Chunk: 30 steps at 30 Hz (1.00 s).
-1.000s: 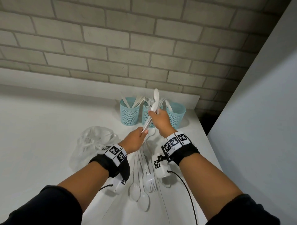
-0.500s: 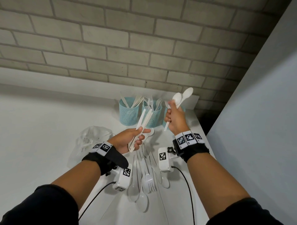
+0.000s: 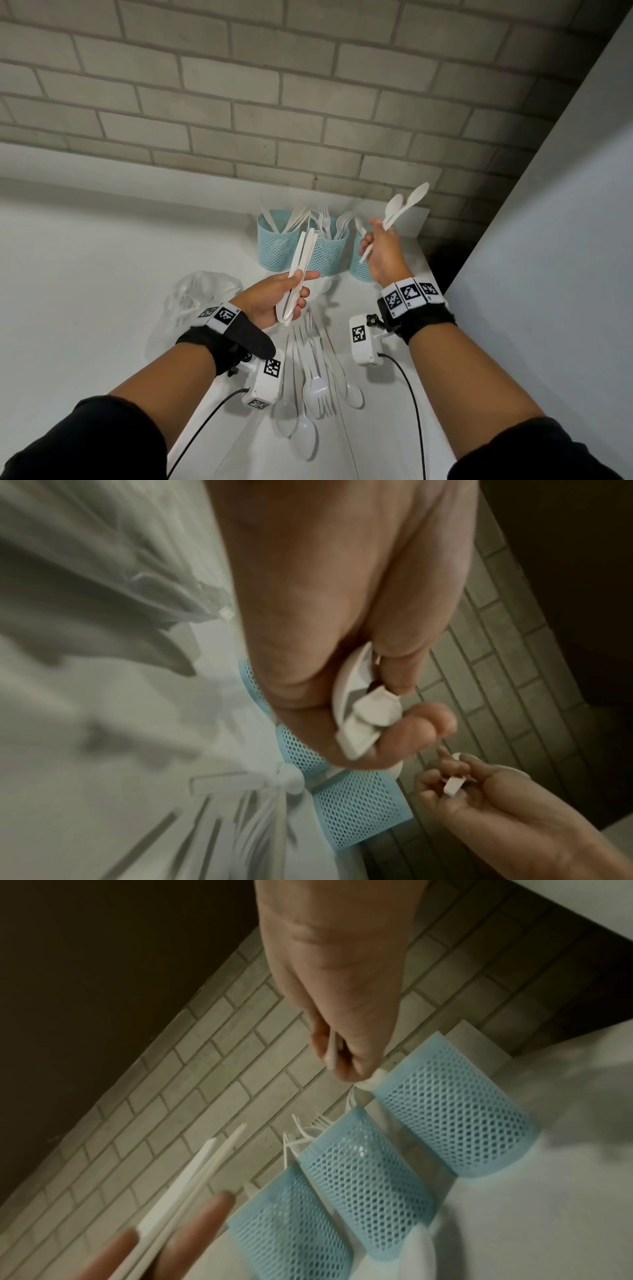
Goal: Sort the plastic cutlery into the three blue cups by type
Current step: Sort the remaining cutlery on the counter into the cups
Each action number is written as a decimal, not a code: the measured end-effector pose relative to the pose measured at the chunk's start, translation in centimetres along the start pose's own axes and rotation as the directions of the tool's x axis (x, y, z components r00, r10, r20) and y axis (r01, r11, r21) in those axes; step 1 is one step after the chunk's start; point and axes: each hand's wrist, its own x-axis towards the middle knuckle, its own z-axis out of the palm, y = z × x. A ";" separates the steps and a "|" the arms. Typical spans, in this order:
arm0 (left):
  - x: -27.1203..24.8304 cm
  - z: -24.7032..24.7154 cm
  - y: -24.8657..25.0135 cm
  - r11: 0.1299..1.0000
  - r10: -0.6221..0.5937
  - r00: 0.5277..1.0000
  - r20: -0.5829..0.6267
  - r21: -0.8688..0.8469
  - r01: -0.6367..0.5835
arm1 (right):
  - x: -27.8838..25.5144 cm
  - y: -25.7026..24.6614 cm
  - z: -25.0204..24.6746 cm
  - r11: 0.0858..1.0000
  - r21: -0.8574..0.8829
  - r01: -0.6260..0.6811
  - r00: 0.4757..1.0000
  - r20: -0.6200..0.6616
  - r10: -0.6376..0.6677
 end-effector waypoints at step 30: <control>1.8 -0.2 1.9 0.991 -0.073 0.989 0.125 -0.098 0.086 | 4.5 -2.6 1.5 0.558 -0.549 0.622 0.780 0.371 -0.505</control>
